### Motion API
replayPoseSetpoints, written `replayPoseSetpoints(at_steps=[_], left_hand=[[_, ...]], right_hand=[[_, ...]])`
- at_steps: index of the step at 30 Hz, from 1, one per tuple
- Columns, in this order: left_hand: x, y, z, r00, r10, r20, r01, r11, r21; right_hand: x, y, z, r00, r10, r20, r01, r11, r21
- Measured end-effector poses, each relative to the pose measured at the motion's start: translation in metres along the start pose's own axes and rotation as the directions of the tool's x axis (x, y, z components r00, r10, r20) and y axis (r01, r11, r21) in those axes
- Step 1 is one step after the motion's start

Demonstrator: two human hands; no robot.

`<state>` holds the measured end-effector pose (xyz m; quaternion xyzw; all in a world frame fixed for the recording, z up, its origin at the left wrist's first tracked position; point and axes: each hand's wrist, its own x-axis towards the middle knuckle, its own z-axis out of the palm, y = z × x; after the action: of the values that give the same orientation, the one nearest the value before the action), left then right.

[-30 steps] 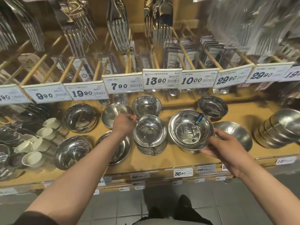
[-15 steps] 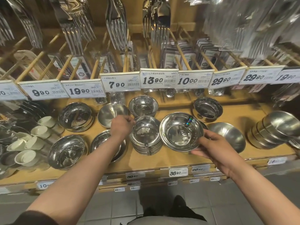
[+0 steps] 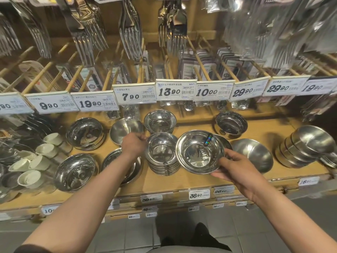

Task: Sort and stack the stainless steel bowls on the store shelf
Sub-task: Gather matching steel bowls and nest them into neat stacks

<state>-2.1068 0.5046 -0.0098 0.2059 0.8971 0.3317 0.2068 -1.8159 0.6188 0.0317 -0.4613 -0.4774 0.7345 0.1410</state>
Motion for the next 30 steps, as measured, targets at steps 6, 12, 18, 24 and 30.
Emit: replayPoseSetpoints(at_steps=[6,12,18,24,30], left_hand=[[-0.006,0.002,-0.003,0.999,0.023,0.030,-0.023,1.000,-0.007],[-0.050,0.026,-0.024,0.985,0.171,-0.029,-0.172,0.982,-0.082],[-0.105,0.043,-0.009,0.873,0.009,0.487,0.269,0.825,-0.498],[-0.093,0.035,-0.034,0.920,0.007,0.392,0.192,0.865,-0.464],[-0.061,0.045,-0.078,0.816,0.188,0.547,-0.121,0.980,-0.158]], right_hand=[[-0.002,0.003,0.005,1.000,0.000,-0.001,0.000,1.000,-0.007],[-0.005,-0.003,0.020,0.999,-0.027,-0.029,0.028,0.999,0.039],[-0.007,-0.003,0.052,0.999,0.001,0.033,-0.007,0.985,0.170],[0.002,-0.022,0.043,0.997,0.048,0.058,-0.037,0.982,-0.183],[0.020,-0.072,0.041,0.968,0.008,0.250,0.126,0.848,-0.515]])
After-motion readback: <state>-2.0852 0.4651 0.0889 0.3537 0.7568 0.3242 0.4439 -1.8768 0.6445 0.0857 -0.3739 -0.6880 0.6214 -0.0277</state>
